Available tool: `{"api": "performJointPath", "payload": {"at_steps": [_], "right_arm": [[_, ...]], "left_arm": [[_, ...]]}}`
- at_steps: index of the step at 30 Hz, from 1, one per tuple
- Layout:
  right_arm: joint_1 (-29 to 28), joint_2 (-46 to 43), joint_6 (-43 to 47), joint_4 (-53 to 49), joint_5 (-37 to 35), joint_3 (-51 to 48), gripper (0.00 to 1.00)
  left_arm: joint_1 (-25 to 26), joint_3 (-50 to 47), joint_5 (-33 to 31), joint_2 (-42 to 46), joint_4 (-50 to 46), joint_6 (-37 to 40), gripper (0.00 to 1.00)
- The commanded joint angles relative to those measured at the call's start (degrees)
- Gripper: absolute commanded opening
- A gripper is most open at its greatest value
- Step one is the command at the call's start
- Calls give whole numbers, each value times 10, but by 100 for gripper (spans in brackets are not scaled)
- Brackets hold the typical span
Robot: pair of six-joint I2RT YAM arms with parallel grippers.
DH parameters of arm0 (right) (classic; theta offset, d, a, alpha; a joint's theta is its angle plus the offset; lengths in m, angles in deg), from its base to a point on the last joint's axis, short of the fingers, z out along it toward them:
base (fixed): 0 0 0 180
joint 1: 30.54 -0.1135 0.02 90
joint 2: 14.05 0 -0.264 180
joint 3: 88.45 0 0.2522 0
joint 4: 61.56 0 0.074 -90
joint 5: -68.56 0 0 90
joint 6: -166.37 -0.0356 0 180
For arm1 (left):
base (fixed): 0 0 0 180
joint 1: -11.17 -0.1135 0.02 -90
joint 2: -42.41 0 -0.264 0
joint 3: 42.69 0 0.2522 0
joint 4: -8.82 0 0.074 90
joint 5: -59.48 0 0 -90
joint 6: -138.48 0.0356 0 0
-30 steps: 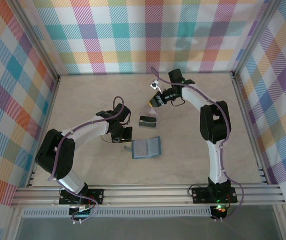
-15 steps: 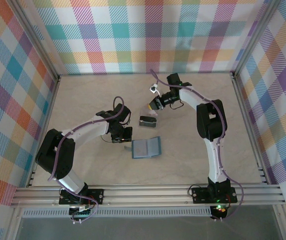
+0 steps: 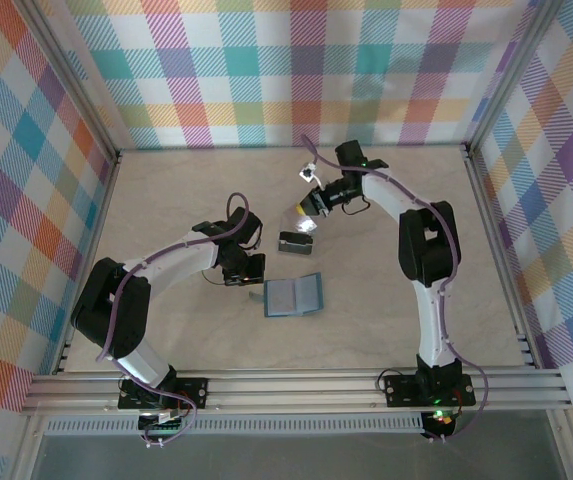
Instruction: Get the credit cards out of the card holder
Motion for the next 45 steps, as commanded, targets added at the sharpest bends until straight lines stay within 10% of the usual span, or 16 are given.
{"api": "performJointPath", "payload": {"at_steps": [1, 13, 45], "right_arm": [[-18, -12, 64, -81, -34, 37, 0], [-69, 62, 134, -228, -199, 156, 0], [-76, 1, 98, -199, -244, 200, 0]], "left_arm": [[-8, 9, 8, -3, -14, 8, 7], [-8, 9, 8, -5, -14, 11, 7], [-8, 12, 10, -9, -16, 12, 7]]}}
